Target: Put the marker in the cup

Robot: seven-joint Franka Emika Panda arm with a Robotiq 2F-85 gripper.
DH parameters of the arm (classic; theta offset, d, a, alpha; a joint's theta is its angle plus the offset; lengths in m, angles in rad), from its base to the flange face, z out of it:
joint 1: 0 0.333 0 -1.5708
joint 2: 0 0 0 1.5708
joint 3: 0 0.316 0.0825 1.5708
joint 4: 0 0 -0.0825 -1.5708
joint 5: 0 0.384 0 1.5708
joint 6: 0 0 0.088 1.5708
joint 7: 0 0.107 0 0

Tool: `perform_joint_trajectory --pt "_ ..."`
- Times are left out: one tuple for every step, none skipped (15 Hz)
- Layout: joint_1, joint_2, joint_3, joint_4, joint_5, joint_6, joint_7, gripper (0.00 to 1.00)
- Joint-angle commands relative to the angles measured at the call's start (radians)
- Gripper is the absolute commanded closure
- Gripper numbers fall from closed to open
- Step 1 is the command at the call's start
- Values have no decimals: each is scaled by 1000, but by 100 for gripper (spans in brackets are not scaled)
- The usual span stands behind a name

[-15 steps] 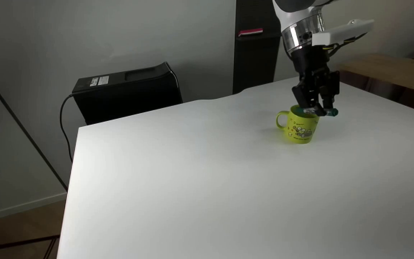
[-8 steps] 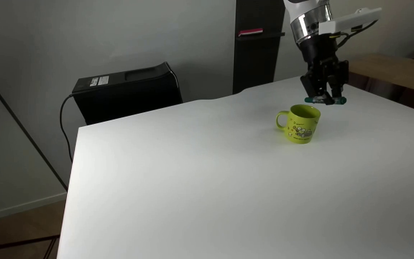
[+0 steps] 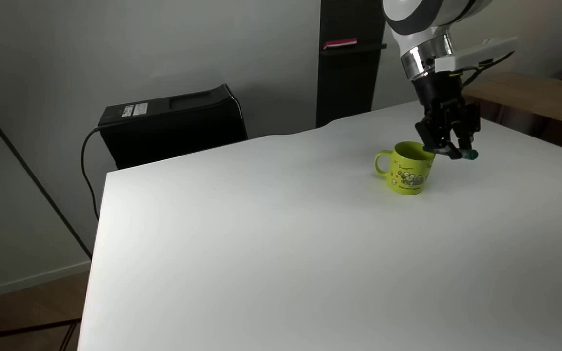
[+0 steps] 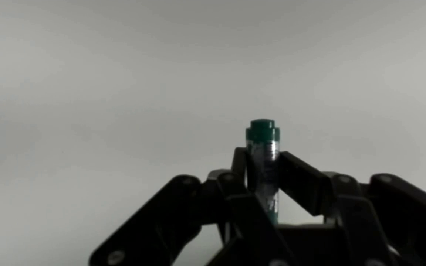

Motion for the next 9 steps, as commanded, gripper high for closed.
perform_joint_trajectory --pt "1 46 5 71 23 -45 34 93" --pt "1 50 9 74 27 -45 26 93" --pt "3 54 12 80 29 -45 25 93" --pt "5 57 16 92 33 -50 24 93" --pt "8 59 19 100 35 -52 25 93" --pt "9 58 24 109 39 -52 23 93" --pt "13 59 26 120 42 -54 22 93" --pt "15 59 28 129 44 -51 21 93" --pt "18 60 31 136 43 -47 20 93"
